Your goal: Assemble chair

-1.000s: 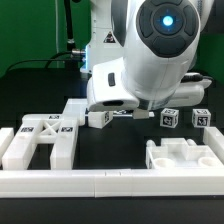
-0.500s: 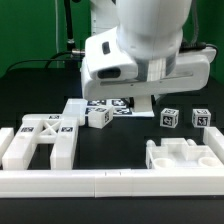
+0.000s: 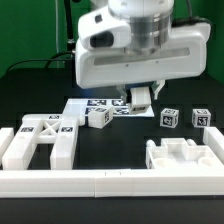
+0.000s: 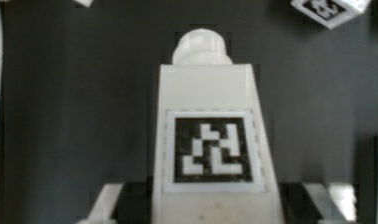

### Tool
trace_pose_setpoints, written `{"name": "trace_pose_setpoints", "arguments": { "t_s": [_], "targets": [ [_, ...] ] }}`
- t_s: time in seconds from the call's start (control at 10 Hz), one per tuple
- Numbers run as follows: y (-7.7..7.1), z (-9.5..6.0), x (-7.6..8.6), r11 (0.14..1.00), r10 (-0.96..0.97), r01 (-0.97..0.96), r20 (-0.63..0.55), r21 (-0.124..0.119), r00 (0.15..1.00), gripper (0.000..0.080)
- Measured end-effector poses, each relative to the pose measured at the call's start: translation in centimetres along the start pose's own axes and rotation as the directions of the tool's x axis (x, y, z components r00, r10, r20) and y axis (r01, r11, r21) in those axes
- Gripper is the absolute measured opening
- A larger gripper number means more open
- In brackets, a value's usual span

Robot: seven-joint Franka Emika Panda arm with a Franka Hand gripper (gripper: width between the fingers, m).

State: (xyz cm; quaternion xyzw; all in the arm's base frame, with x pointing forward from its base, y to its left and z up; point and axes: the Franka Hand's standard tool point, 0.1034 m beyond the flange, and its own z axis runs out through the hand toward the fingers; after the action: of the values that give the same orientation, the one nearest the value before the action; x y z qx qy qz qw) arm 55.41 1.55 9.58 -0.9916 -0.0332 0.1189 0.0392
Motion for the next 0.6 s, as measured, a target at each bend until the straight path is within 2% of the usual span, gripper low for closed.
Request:
{"name": "trace_pose_setpoints", "arguments": {
  "t_s": [0.1, 0.2, 0.4, 0.6],
  "targets": [
    [0.3, 0.1, 0.4, 1.000, 0.002, -0.003, -0.096, -0.015, 0.995, 0.0287],
    [0.6, 0.3, 0.1, 1.000, 0.003, -0.008, -0.170, -0.028, 0.986, 0.0287],
    [0.7, -0.1, 0.8, 0.999, -0.003, -0.010, -0.280, -0.046, 0.960, 0.0287],
    [-0.6, -2.5, 3.5, 0.999, -0.005, -0.015, -0.414, -0.045, 0.910, 0.0287]
  ]
}}
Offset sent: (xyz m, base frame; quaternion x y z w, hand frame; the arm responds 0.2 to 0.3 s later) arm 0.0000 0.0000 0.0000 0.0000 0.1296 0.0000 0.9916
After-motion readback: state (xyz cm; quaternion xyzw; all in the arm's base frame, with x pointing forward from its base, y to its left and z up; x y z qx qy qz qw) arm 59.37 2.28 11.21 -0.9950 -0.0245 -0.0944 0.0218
